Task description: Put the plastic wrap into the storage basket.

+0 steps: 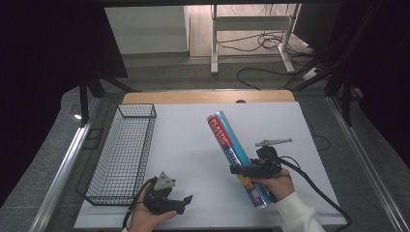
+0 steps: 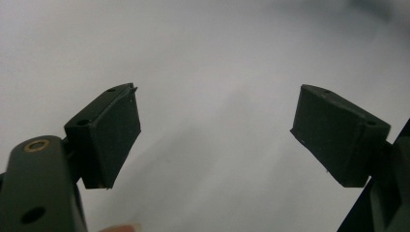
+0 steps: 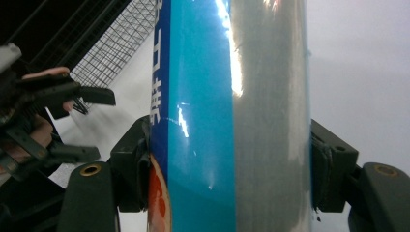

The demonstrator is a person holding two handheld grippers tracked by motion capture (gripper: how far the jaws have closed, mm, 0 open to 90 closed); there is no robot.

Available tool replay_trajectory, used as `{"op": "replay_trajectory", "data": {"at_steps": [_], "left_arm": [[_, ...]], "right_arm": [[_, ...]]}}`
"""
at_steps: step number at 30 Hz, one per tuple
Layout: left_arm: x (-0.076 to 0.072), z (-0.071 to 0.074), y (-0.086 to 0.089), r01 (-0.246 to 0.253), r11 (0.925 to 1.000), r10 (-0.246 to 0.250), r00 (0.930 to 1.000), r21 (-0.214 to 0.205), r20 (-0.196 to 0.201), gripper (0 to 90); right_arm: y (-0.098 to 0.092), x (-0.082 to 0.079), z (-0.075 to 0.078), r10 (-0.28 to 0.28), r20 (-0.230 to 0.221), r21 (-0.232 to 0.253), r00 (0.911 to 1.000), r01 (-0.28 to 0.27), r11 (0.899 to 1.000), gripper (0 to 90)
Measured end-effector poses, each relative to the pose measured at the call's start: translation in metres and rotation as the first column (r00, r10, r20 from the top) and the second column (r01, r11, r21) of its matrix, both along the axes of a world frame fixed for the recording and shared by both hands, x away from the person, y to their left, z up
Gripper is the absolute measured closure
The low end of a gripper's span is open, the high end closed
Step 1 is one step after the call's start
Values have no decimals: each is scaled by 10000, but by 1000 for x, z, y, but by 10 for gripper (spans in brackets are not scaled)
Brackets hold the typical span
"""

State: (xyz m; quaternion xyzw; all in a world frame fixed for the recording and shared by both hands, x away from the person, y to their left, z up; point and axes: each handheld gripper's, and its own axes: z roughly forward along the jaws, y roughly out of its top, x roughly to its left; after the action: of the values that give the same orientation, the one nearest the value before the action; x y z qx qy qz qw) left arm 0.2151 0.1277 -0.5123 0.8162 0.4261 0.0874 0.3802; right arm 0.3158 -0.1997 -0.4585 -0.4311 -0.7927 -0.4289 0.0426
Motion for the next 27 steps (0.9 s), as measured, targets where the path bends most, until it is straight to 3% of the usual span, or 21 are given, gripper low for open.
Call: {"op": "replay_trajectory", "data": {"at_steps": [6, 8, 11, 14, 16, 18, 20, 21, 25, 27], "left_arm": [[9, 13, -4, -157, 9965, 148, 9998, -825, -114, 169], [14, 18, -5, -166, 9907, 131, 9995, -1352, -271, 162], [21, 25, -7, -238, 9763, 137, 9987, -2153, -483, 151], [29, 30, -11, -256, 9639, 118, 9985, -2650, -536, 128], [34, 31, -13, -257, 9527, 40, 9974, -3028, -723, 118], [43, 31, -14, -331, 9338, -46, 9945, -3564, -1044, 108], [49, 30, -15, -377, 9206, -94, 9929, -3886, -1185, 99], [54, 30, -14, -437, 9055, -87, 9925, -4221, -1216, 98], [64, 30, -16, -410, 8671, -329, 9897, -4964, -1391, 86], [70, 31, -19, -304, 8527, -527, 9882, -5216, -1437, 81]], "right_arm": [[-6, -3, -1, -64, 91, -75, 9999, 65, 10000, 324], [-7, -4, 1, -87, 150, 10, 9998, 87, 10000, 324], [-8, -6, 3, -69, 301, 115, 9995, 65, 9999, 324], [-9, -8, 4, -85, 427, 151, 9991, 79, 9999, 324], [-9, -8, 4, -79, 409, 184, 9991, 71, 9998, 324], [-8, -8, 4, -24, 401, 208, 9992, 16, 9998, 324], [-7, -8, 2, 4, 396, 238, 9992, -13, 9997, 324], [-7, -8, 2, 8, 406, 236, 9992, -18, 9997, 324], [-4, -8, -1, 40, 305, 271, 9995, -49, 9996, 324], [-2, -8, -2, 73, 262, 319, 9996, -82, 9995, 324]]}}
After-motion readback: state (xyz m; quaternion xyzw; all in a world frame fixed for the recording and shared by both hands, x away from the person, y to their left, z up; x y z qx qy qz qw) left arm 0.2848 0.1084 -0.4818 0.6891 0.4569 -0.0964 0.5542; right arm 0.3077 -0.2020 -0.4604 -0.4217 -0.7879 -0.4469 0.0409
